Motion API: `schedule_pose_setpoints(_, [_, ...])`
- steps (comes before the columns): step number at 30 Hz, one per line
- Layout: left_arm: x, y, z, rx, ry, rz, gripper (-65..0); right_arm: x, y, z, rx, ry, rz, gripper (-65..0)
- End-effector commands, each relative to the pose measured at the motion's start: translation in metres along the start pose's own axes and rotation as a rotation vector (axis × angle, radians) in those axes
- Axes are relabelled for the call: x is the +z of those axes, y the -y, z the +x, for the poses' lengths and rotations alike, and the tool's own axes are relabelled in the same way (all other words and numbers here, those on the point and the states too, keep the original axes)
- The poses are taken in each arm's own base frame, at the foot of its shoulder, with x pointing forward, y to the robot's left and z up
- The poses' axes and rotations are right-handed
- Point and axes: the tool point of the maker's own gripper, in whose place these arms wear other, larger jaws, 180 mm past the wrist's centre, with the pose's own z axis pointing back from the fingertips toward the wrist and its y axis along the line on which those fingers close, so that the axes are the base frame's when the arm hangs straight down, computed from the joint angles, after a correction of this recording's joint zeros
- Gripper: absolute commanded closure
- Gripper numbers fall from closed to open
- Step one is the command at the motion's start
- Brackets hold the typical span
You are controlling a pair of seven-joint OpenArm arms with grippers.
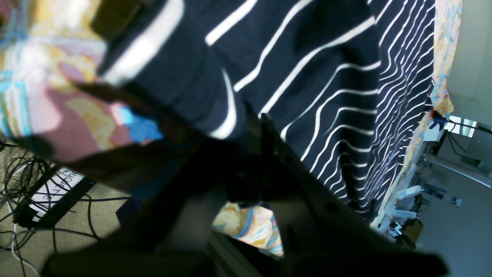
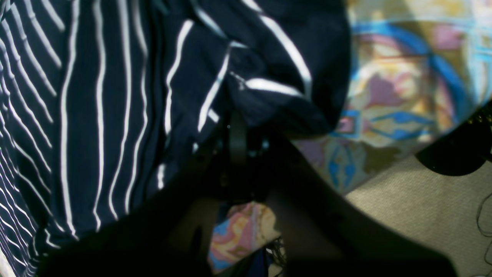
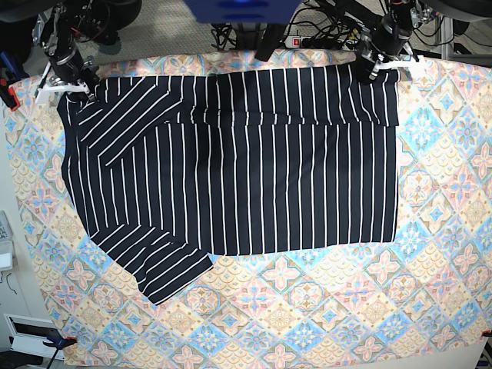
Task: Fold the T-shirt properly
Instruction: 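Drag the folded shirt with both grippers toward the robot base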
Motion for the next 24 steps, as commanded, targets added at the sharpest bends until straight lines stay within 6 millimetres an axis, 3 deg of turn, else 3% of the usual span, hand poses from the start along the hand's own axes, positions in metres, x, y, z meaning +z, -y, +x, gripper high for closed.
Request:
schedule_pose_setpoints(1, [0.006,-0.01,-0.004,-0.009,-0.017,0.039,0.0,0.004,-0.001,0.011,0.017,0.026,0.01,0.0])
schedule_pose_setpoints(24, [0.012,-0.017,0.013,-0.055,-0.008,0.059,0.0,0.011,0.014,0.02,0.012,0.048,-0.023,0.0])
